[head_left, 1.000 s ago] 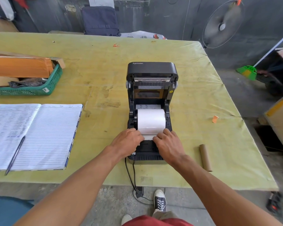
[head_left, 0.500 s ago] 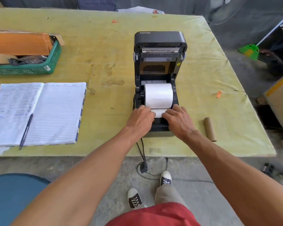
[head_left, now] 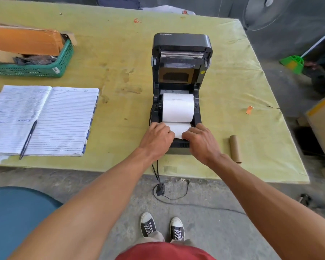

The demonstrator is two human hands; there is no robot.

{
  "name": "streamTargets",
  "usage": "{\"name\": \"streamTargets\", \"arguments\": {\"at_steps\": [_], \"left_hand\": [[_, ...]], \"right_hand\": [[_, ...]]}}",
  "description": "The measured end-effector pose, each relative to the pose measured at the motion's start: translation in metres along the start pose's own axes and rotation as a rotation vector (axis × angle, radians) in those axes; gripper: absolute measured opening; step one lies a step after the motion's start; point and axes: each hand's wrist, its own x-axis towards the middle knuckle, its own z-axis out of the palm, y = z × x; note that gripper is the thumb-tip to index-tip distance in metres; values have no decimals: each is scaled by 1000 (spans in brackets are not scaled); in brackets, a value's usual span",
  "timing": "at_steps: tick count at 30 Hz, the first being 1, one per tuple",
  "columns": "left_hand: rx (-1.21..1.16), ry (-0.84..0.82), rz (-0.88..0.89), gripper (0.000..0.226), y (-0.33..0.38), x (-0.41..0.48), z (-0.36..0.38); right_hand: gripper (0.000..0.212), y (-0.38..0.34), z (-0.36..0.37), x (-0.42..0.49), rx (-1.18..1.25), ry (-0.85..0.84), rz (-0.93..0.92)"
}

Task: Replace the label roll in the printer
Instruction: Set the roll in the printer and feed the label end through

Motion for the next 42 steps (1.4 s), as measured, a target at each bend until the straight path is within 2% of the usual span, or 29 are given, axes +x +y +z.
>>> {"name": "streamTargets", "arguments": {"at_steps": [7, 11, 16, 20, 25, 29, 30, 32, 33, 36, 41, 42], "left_hand": [[-19, 82, -46, 14, 6, -22, -3], [-44, 23, -143, 16, 8, -15, -3], [-48, -57, -121, 16, 5, -10, -9], [-5, -76, -151, 14, 8, -8, -13], [124, -124, -144, 29, 16, -7, -14], [158, -93, -115, 27, 18, -12, -12], [152, -84, -120, 26, 18, -15, -11], [137, -86, -135, 27, 19, -20, -10], [131, -92, -140, 28, 20, -22, -10], [120, -107, -148, 28, 23, -27, -11], [56, -132, -89, 21, 22, -32, -11], [39, -143, -77, 27, 21, -32, -9]], "right_hand": [[33, 2, 2, -21, 43, 8, -80], [31, 4, 1, -24, 142, -13, 51], [45, 1, -11, -11, 248, -94, 123], [16, 3, -18, -4, 165, -140, 105], [16, 6, -17, -12, 177, -115, 86], [8, 8, -13, -25, 211, -92, 109], [14, 7, -13, -27, 253, -87, 127], [39, 5, -14, -26, 274, -128, 145], [43, 5, -15, -25, 244, -149, 144], [17, -2, -16, -24, 153, -106, 86], [10, -4, -13, -29, 87, -97, -39], [10, -2, -13, -29, 87, -110, -46]]}}
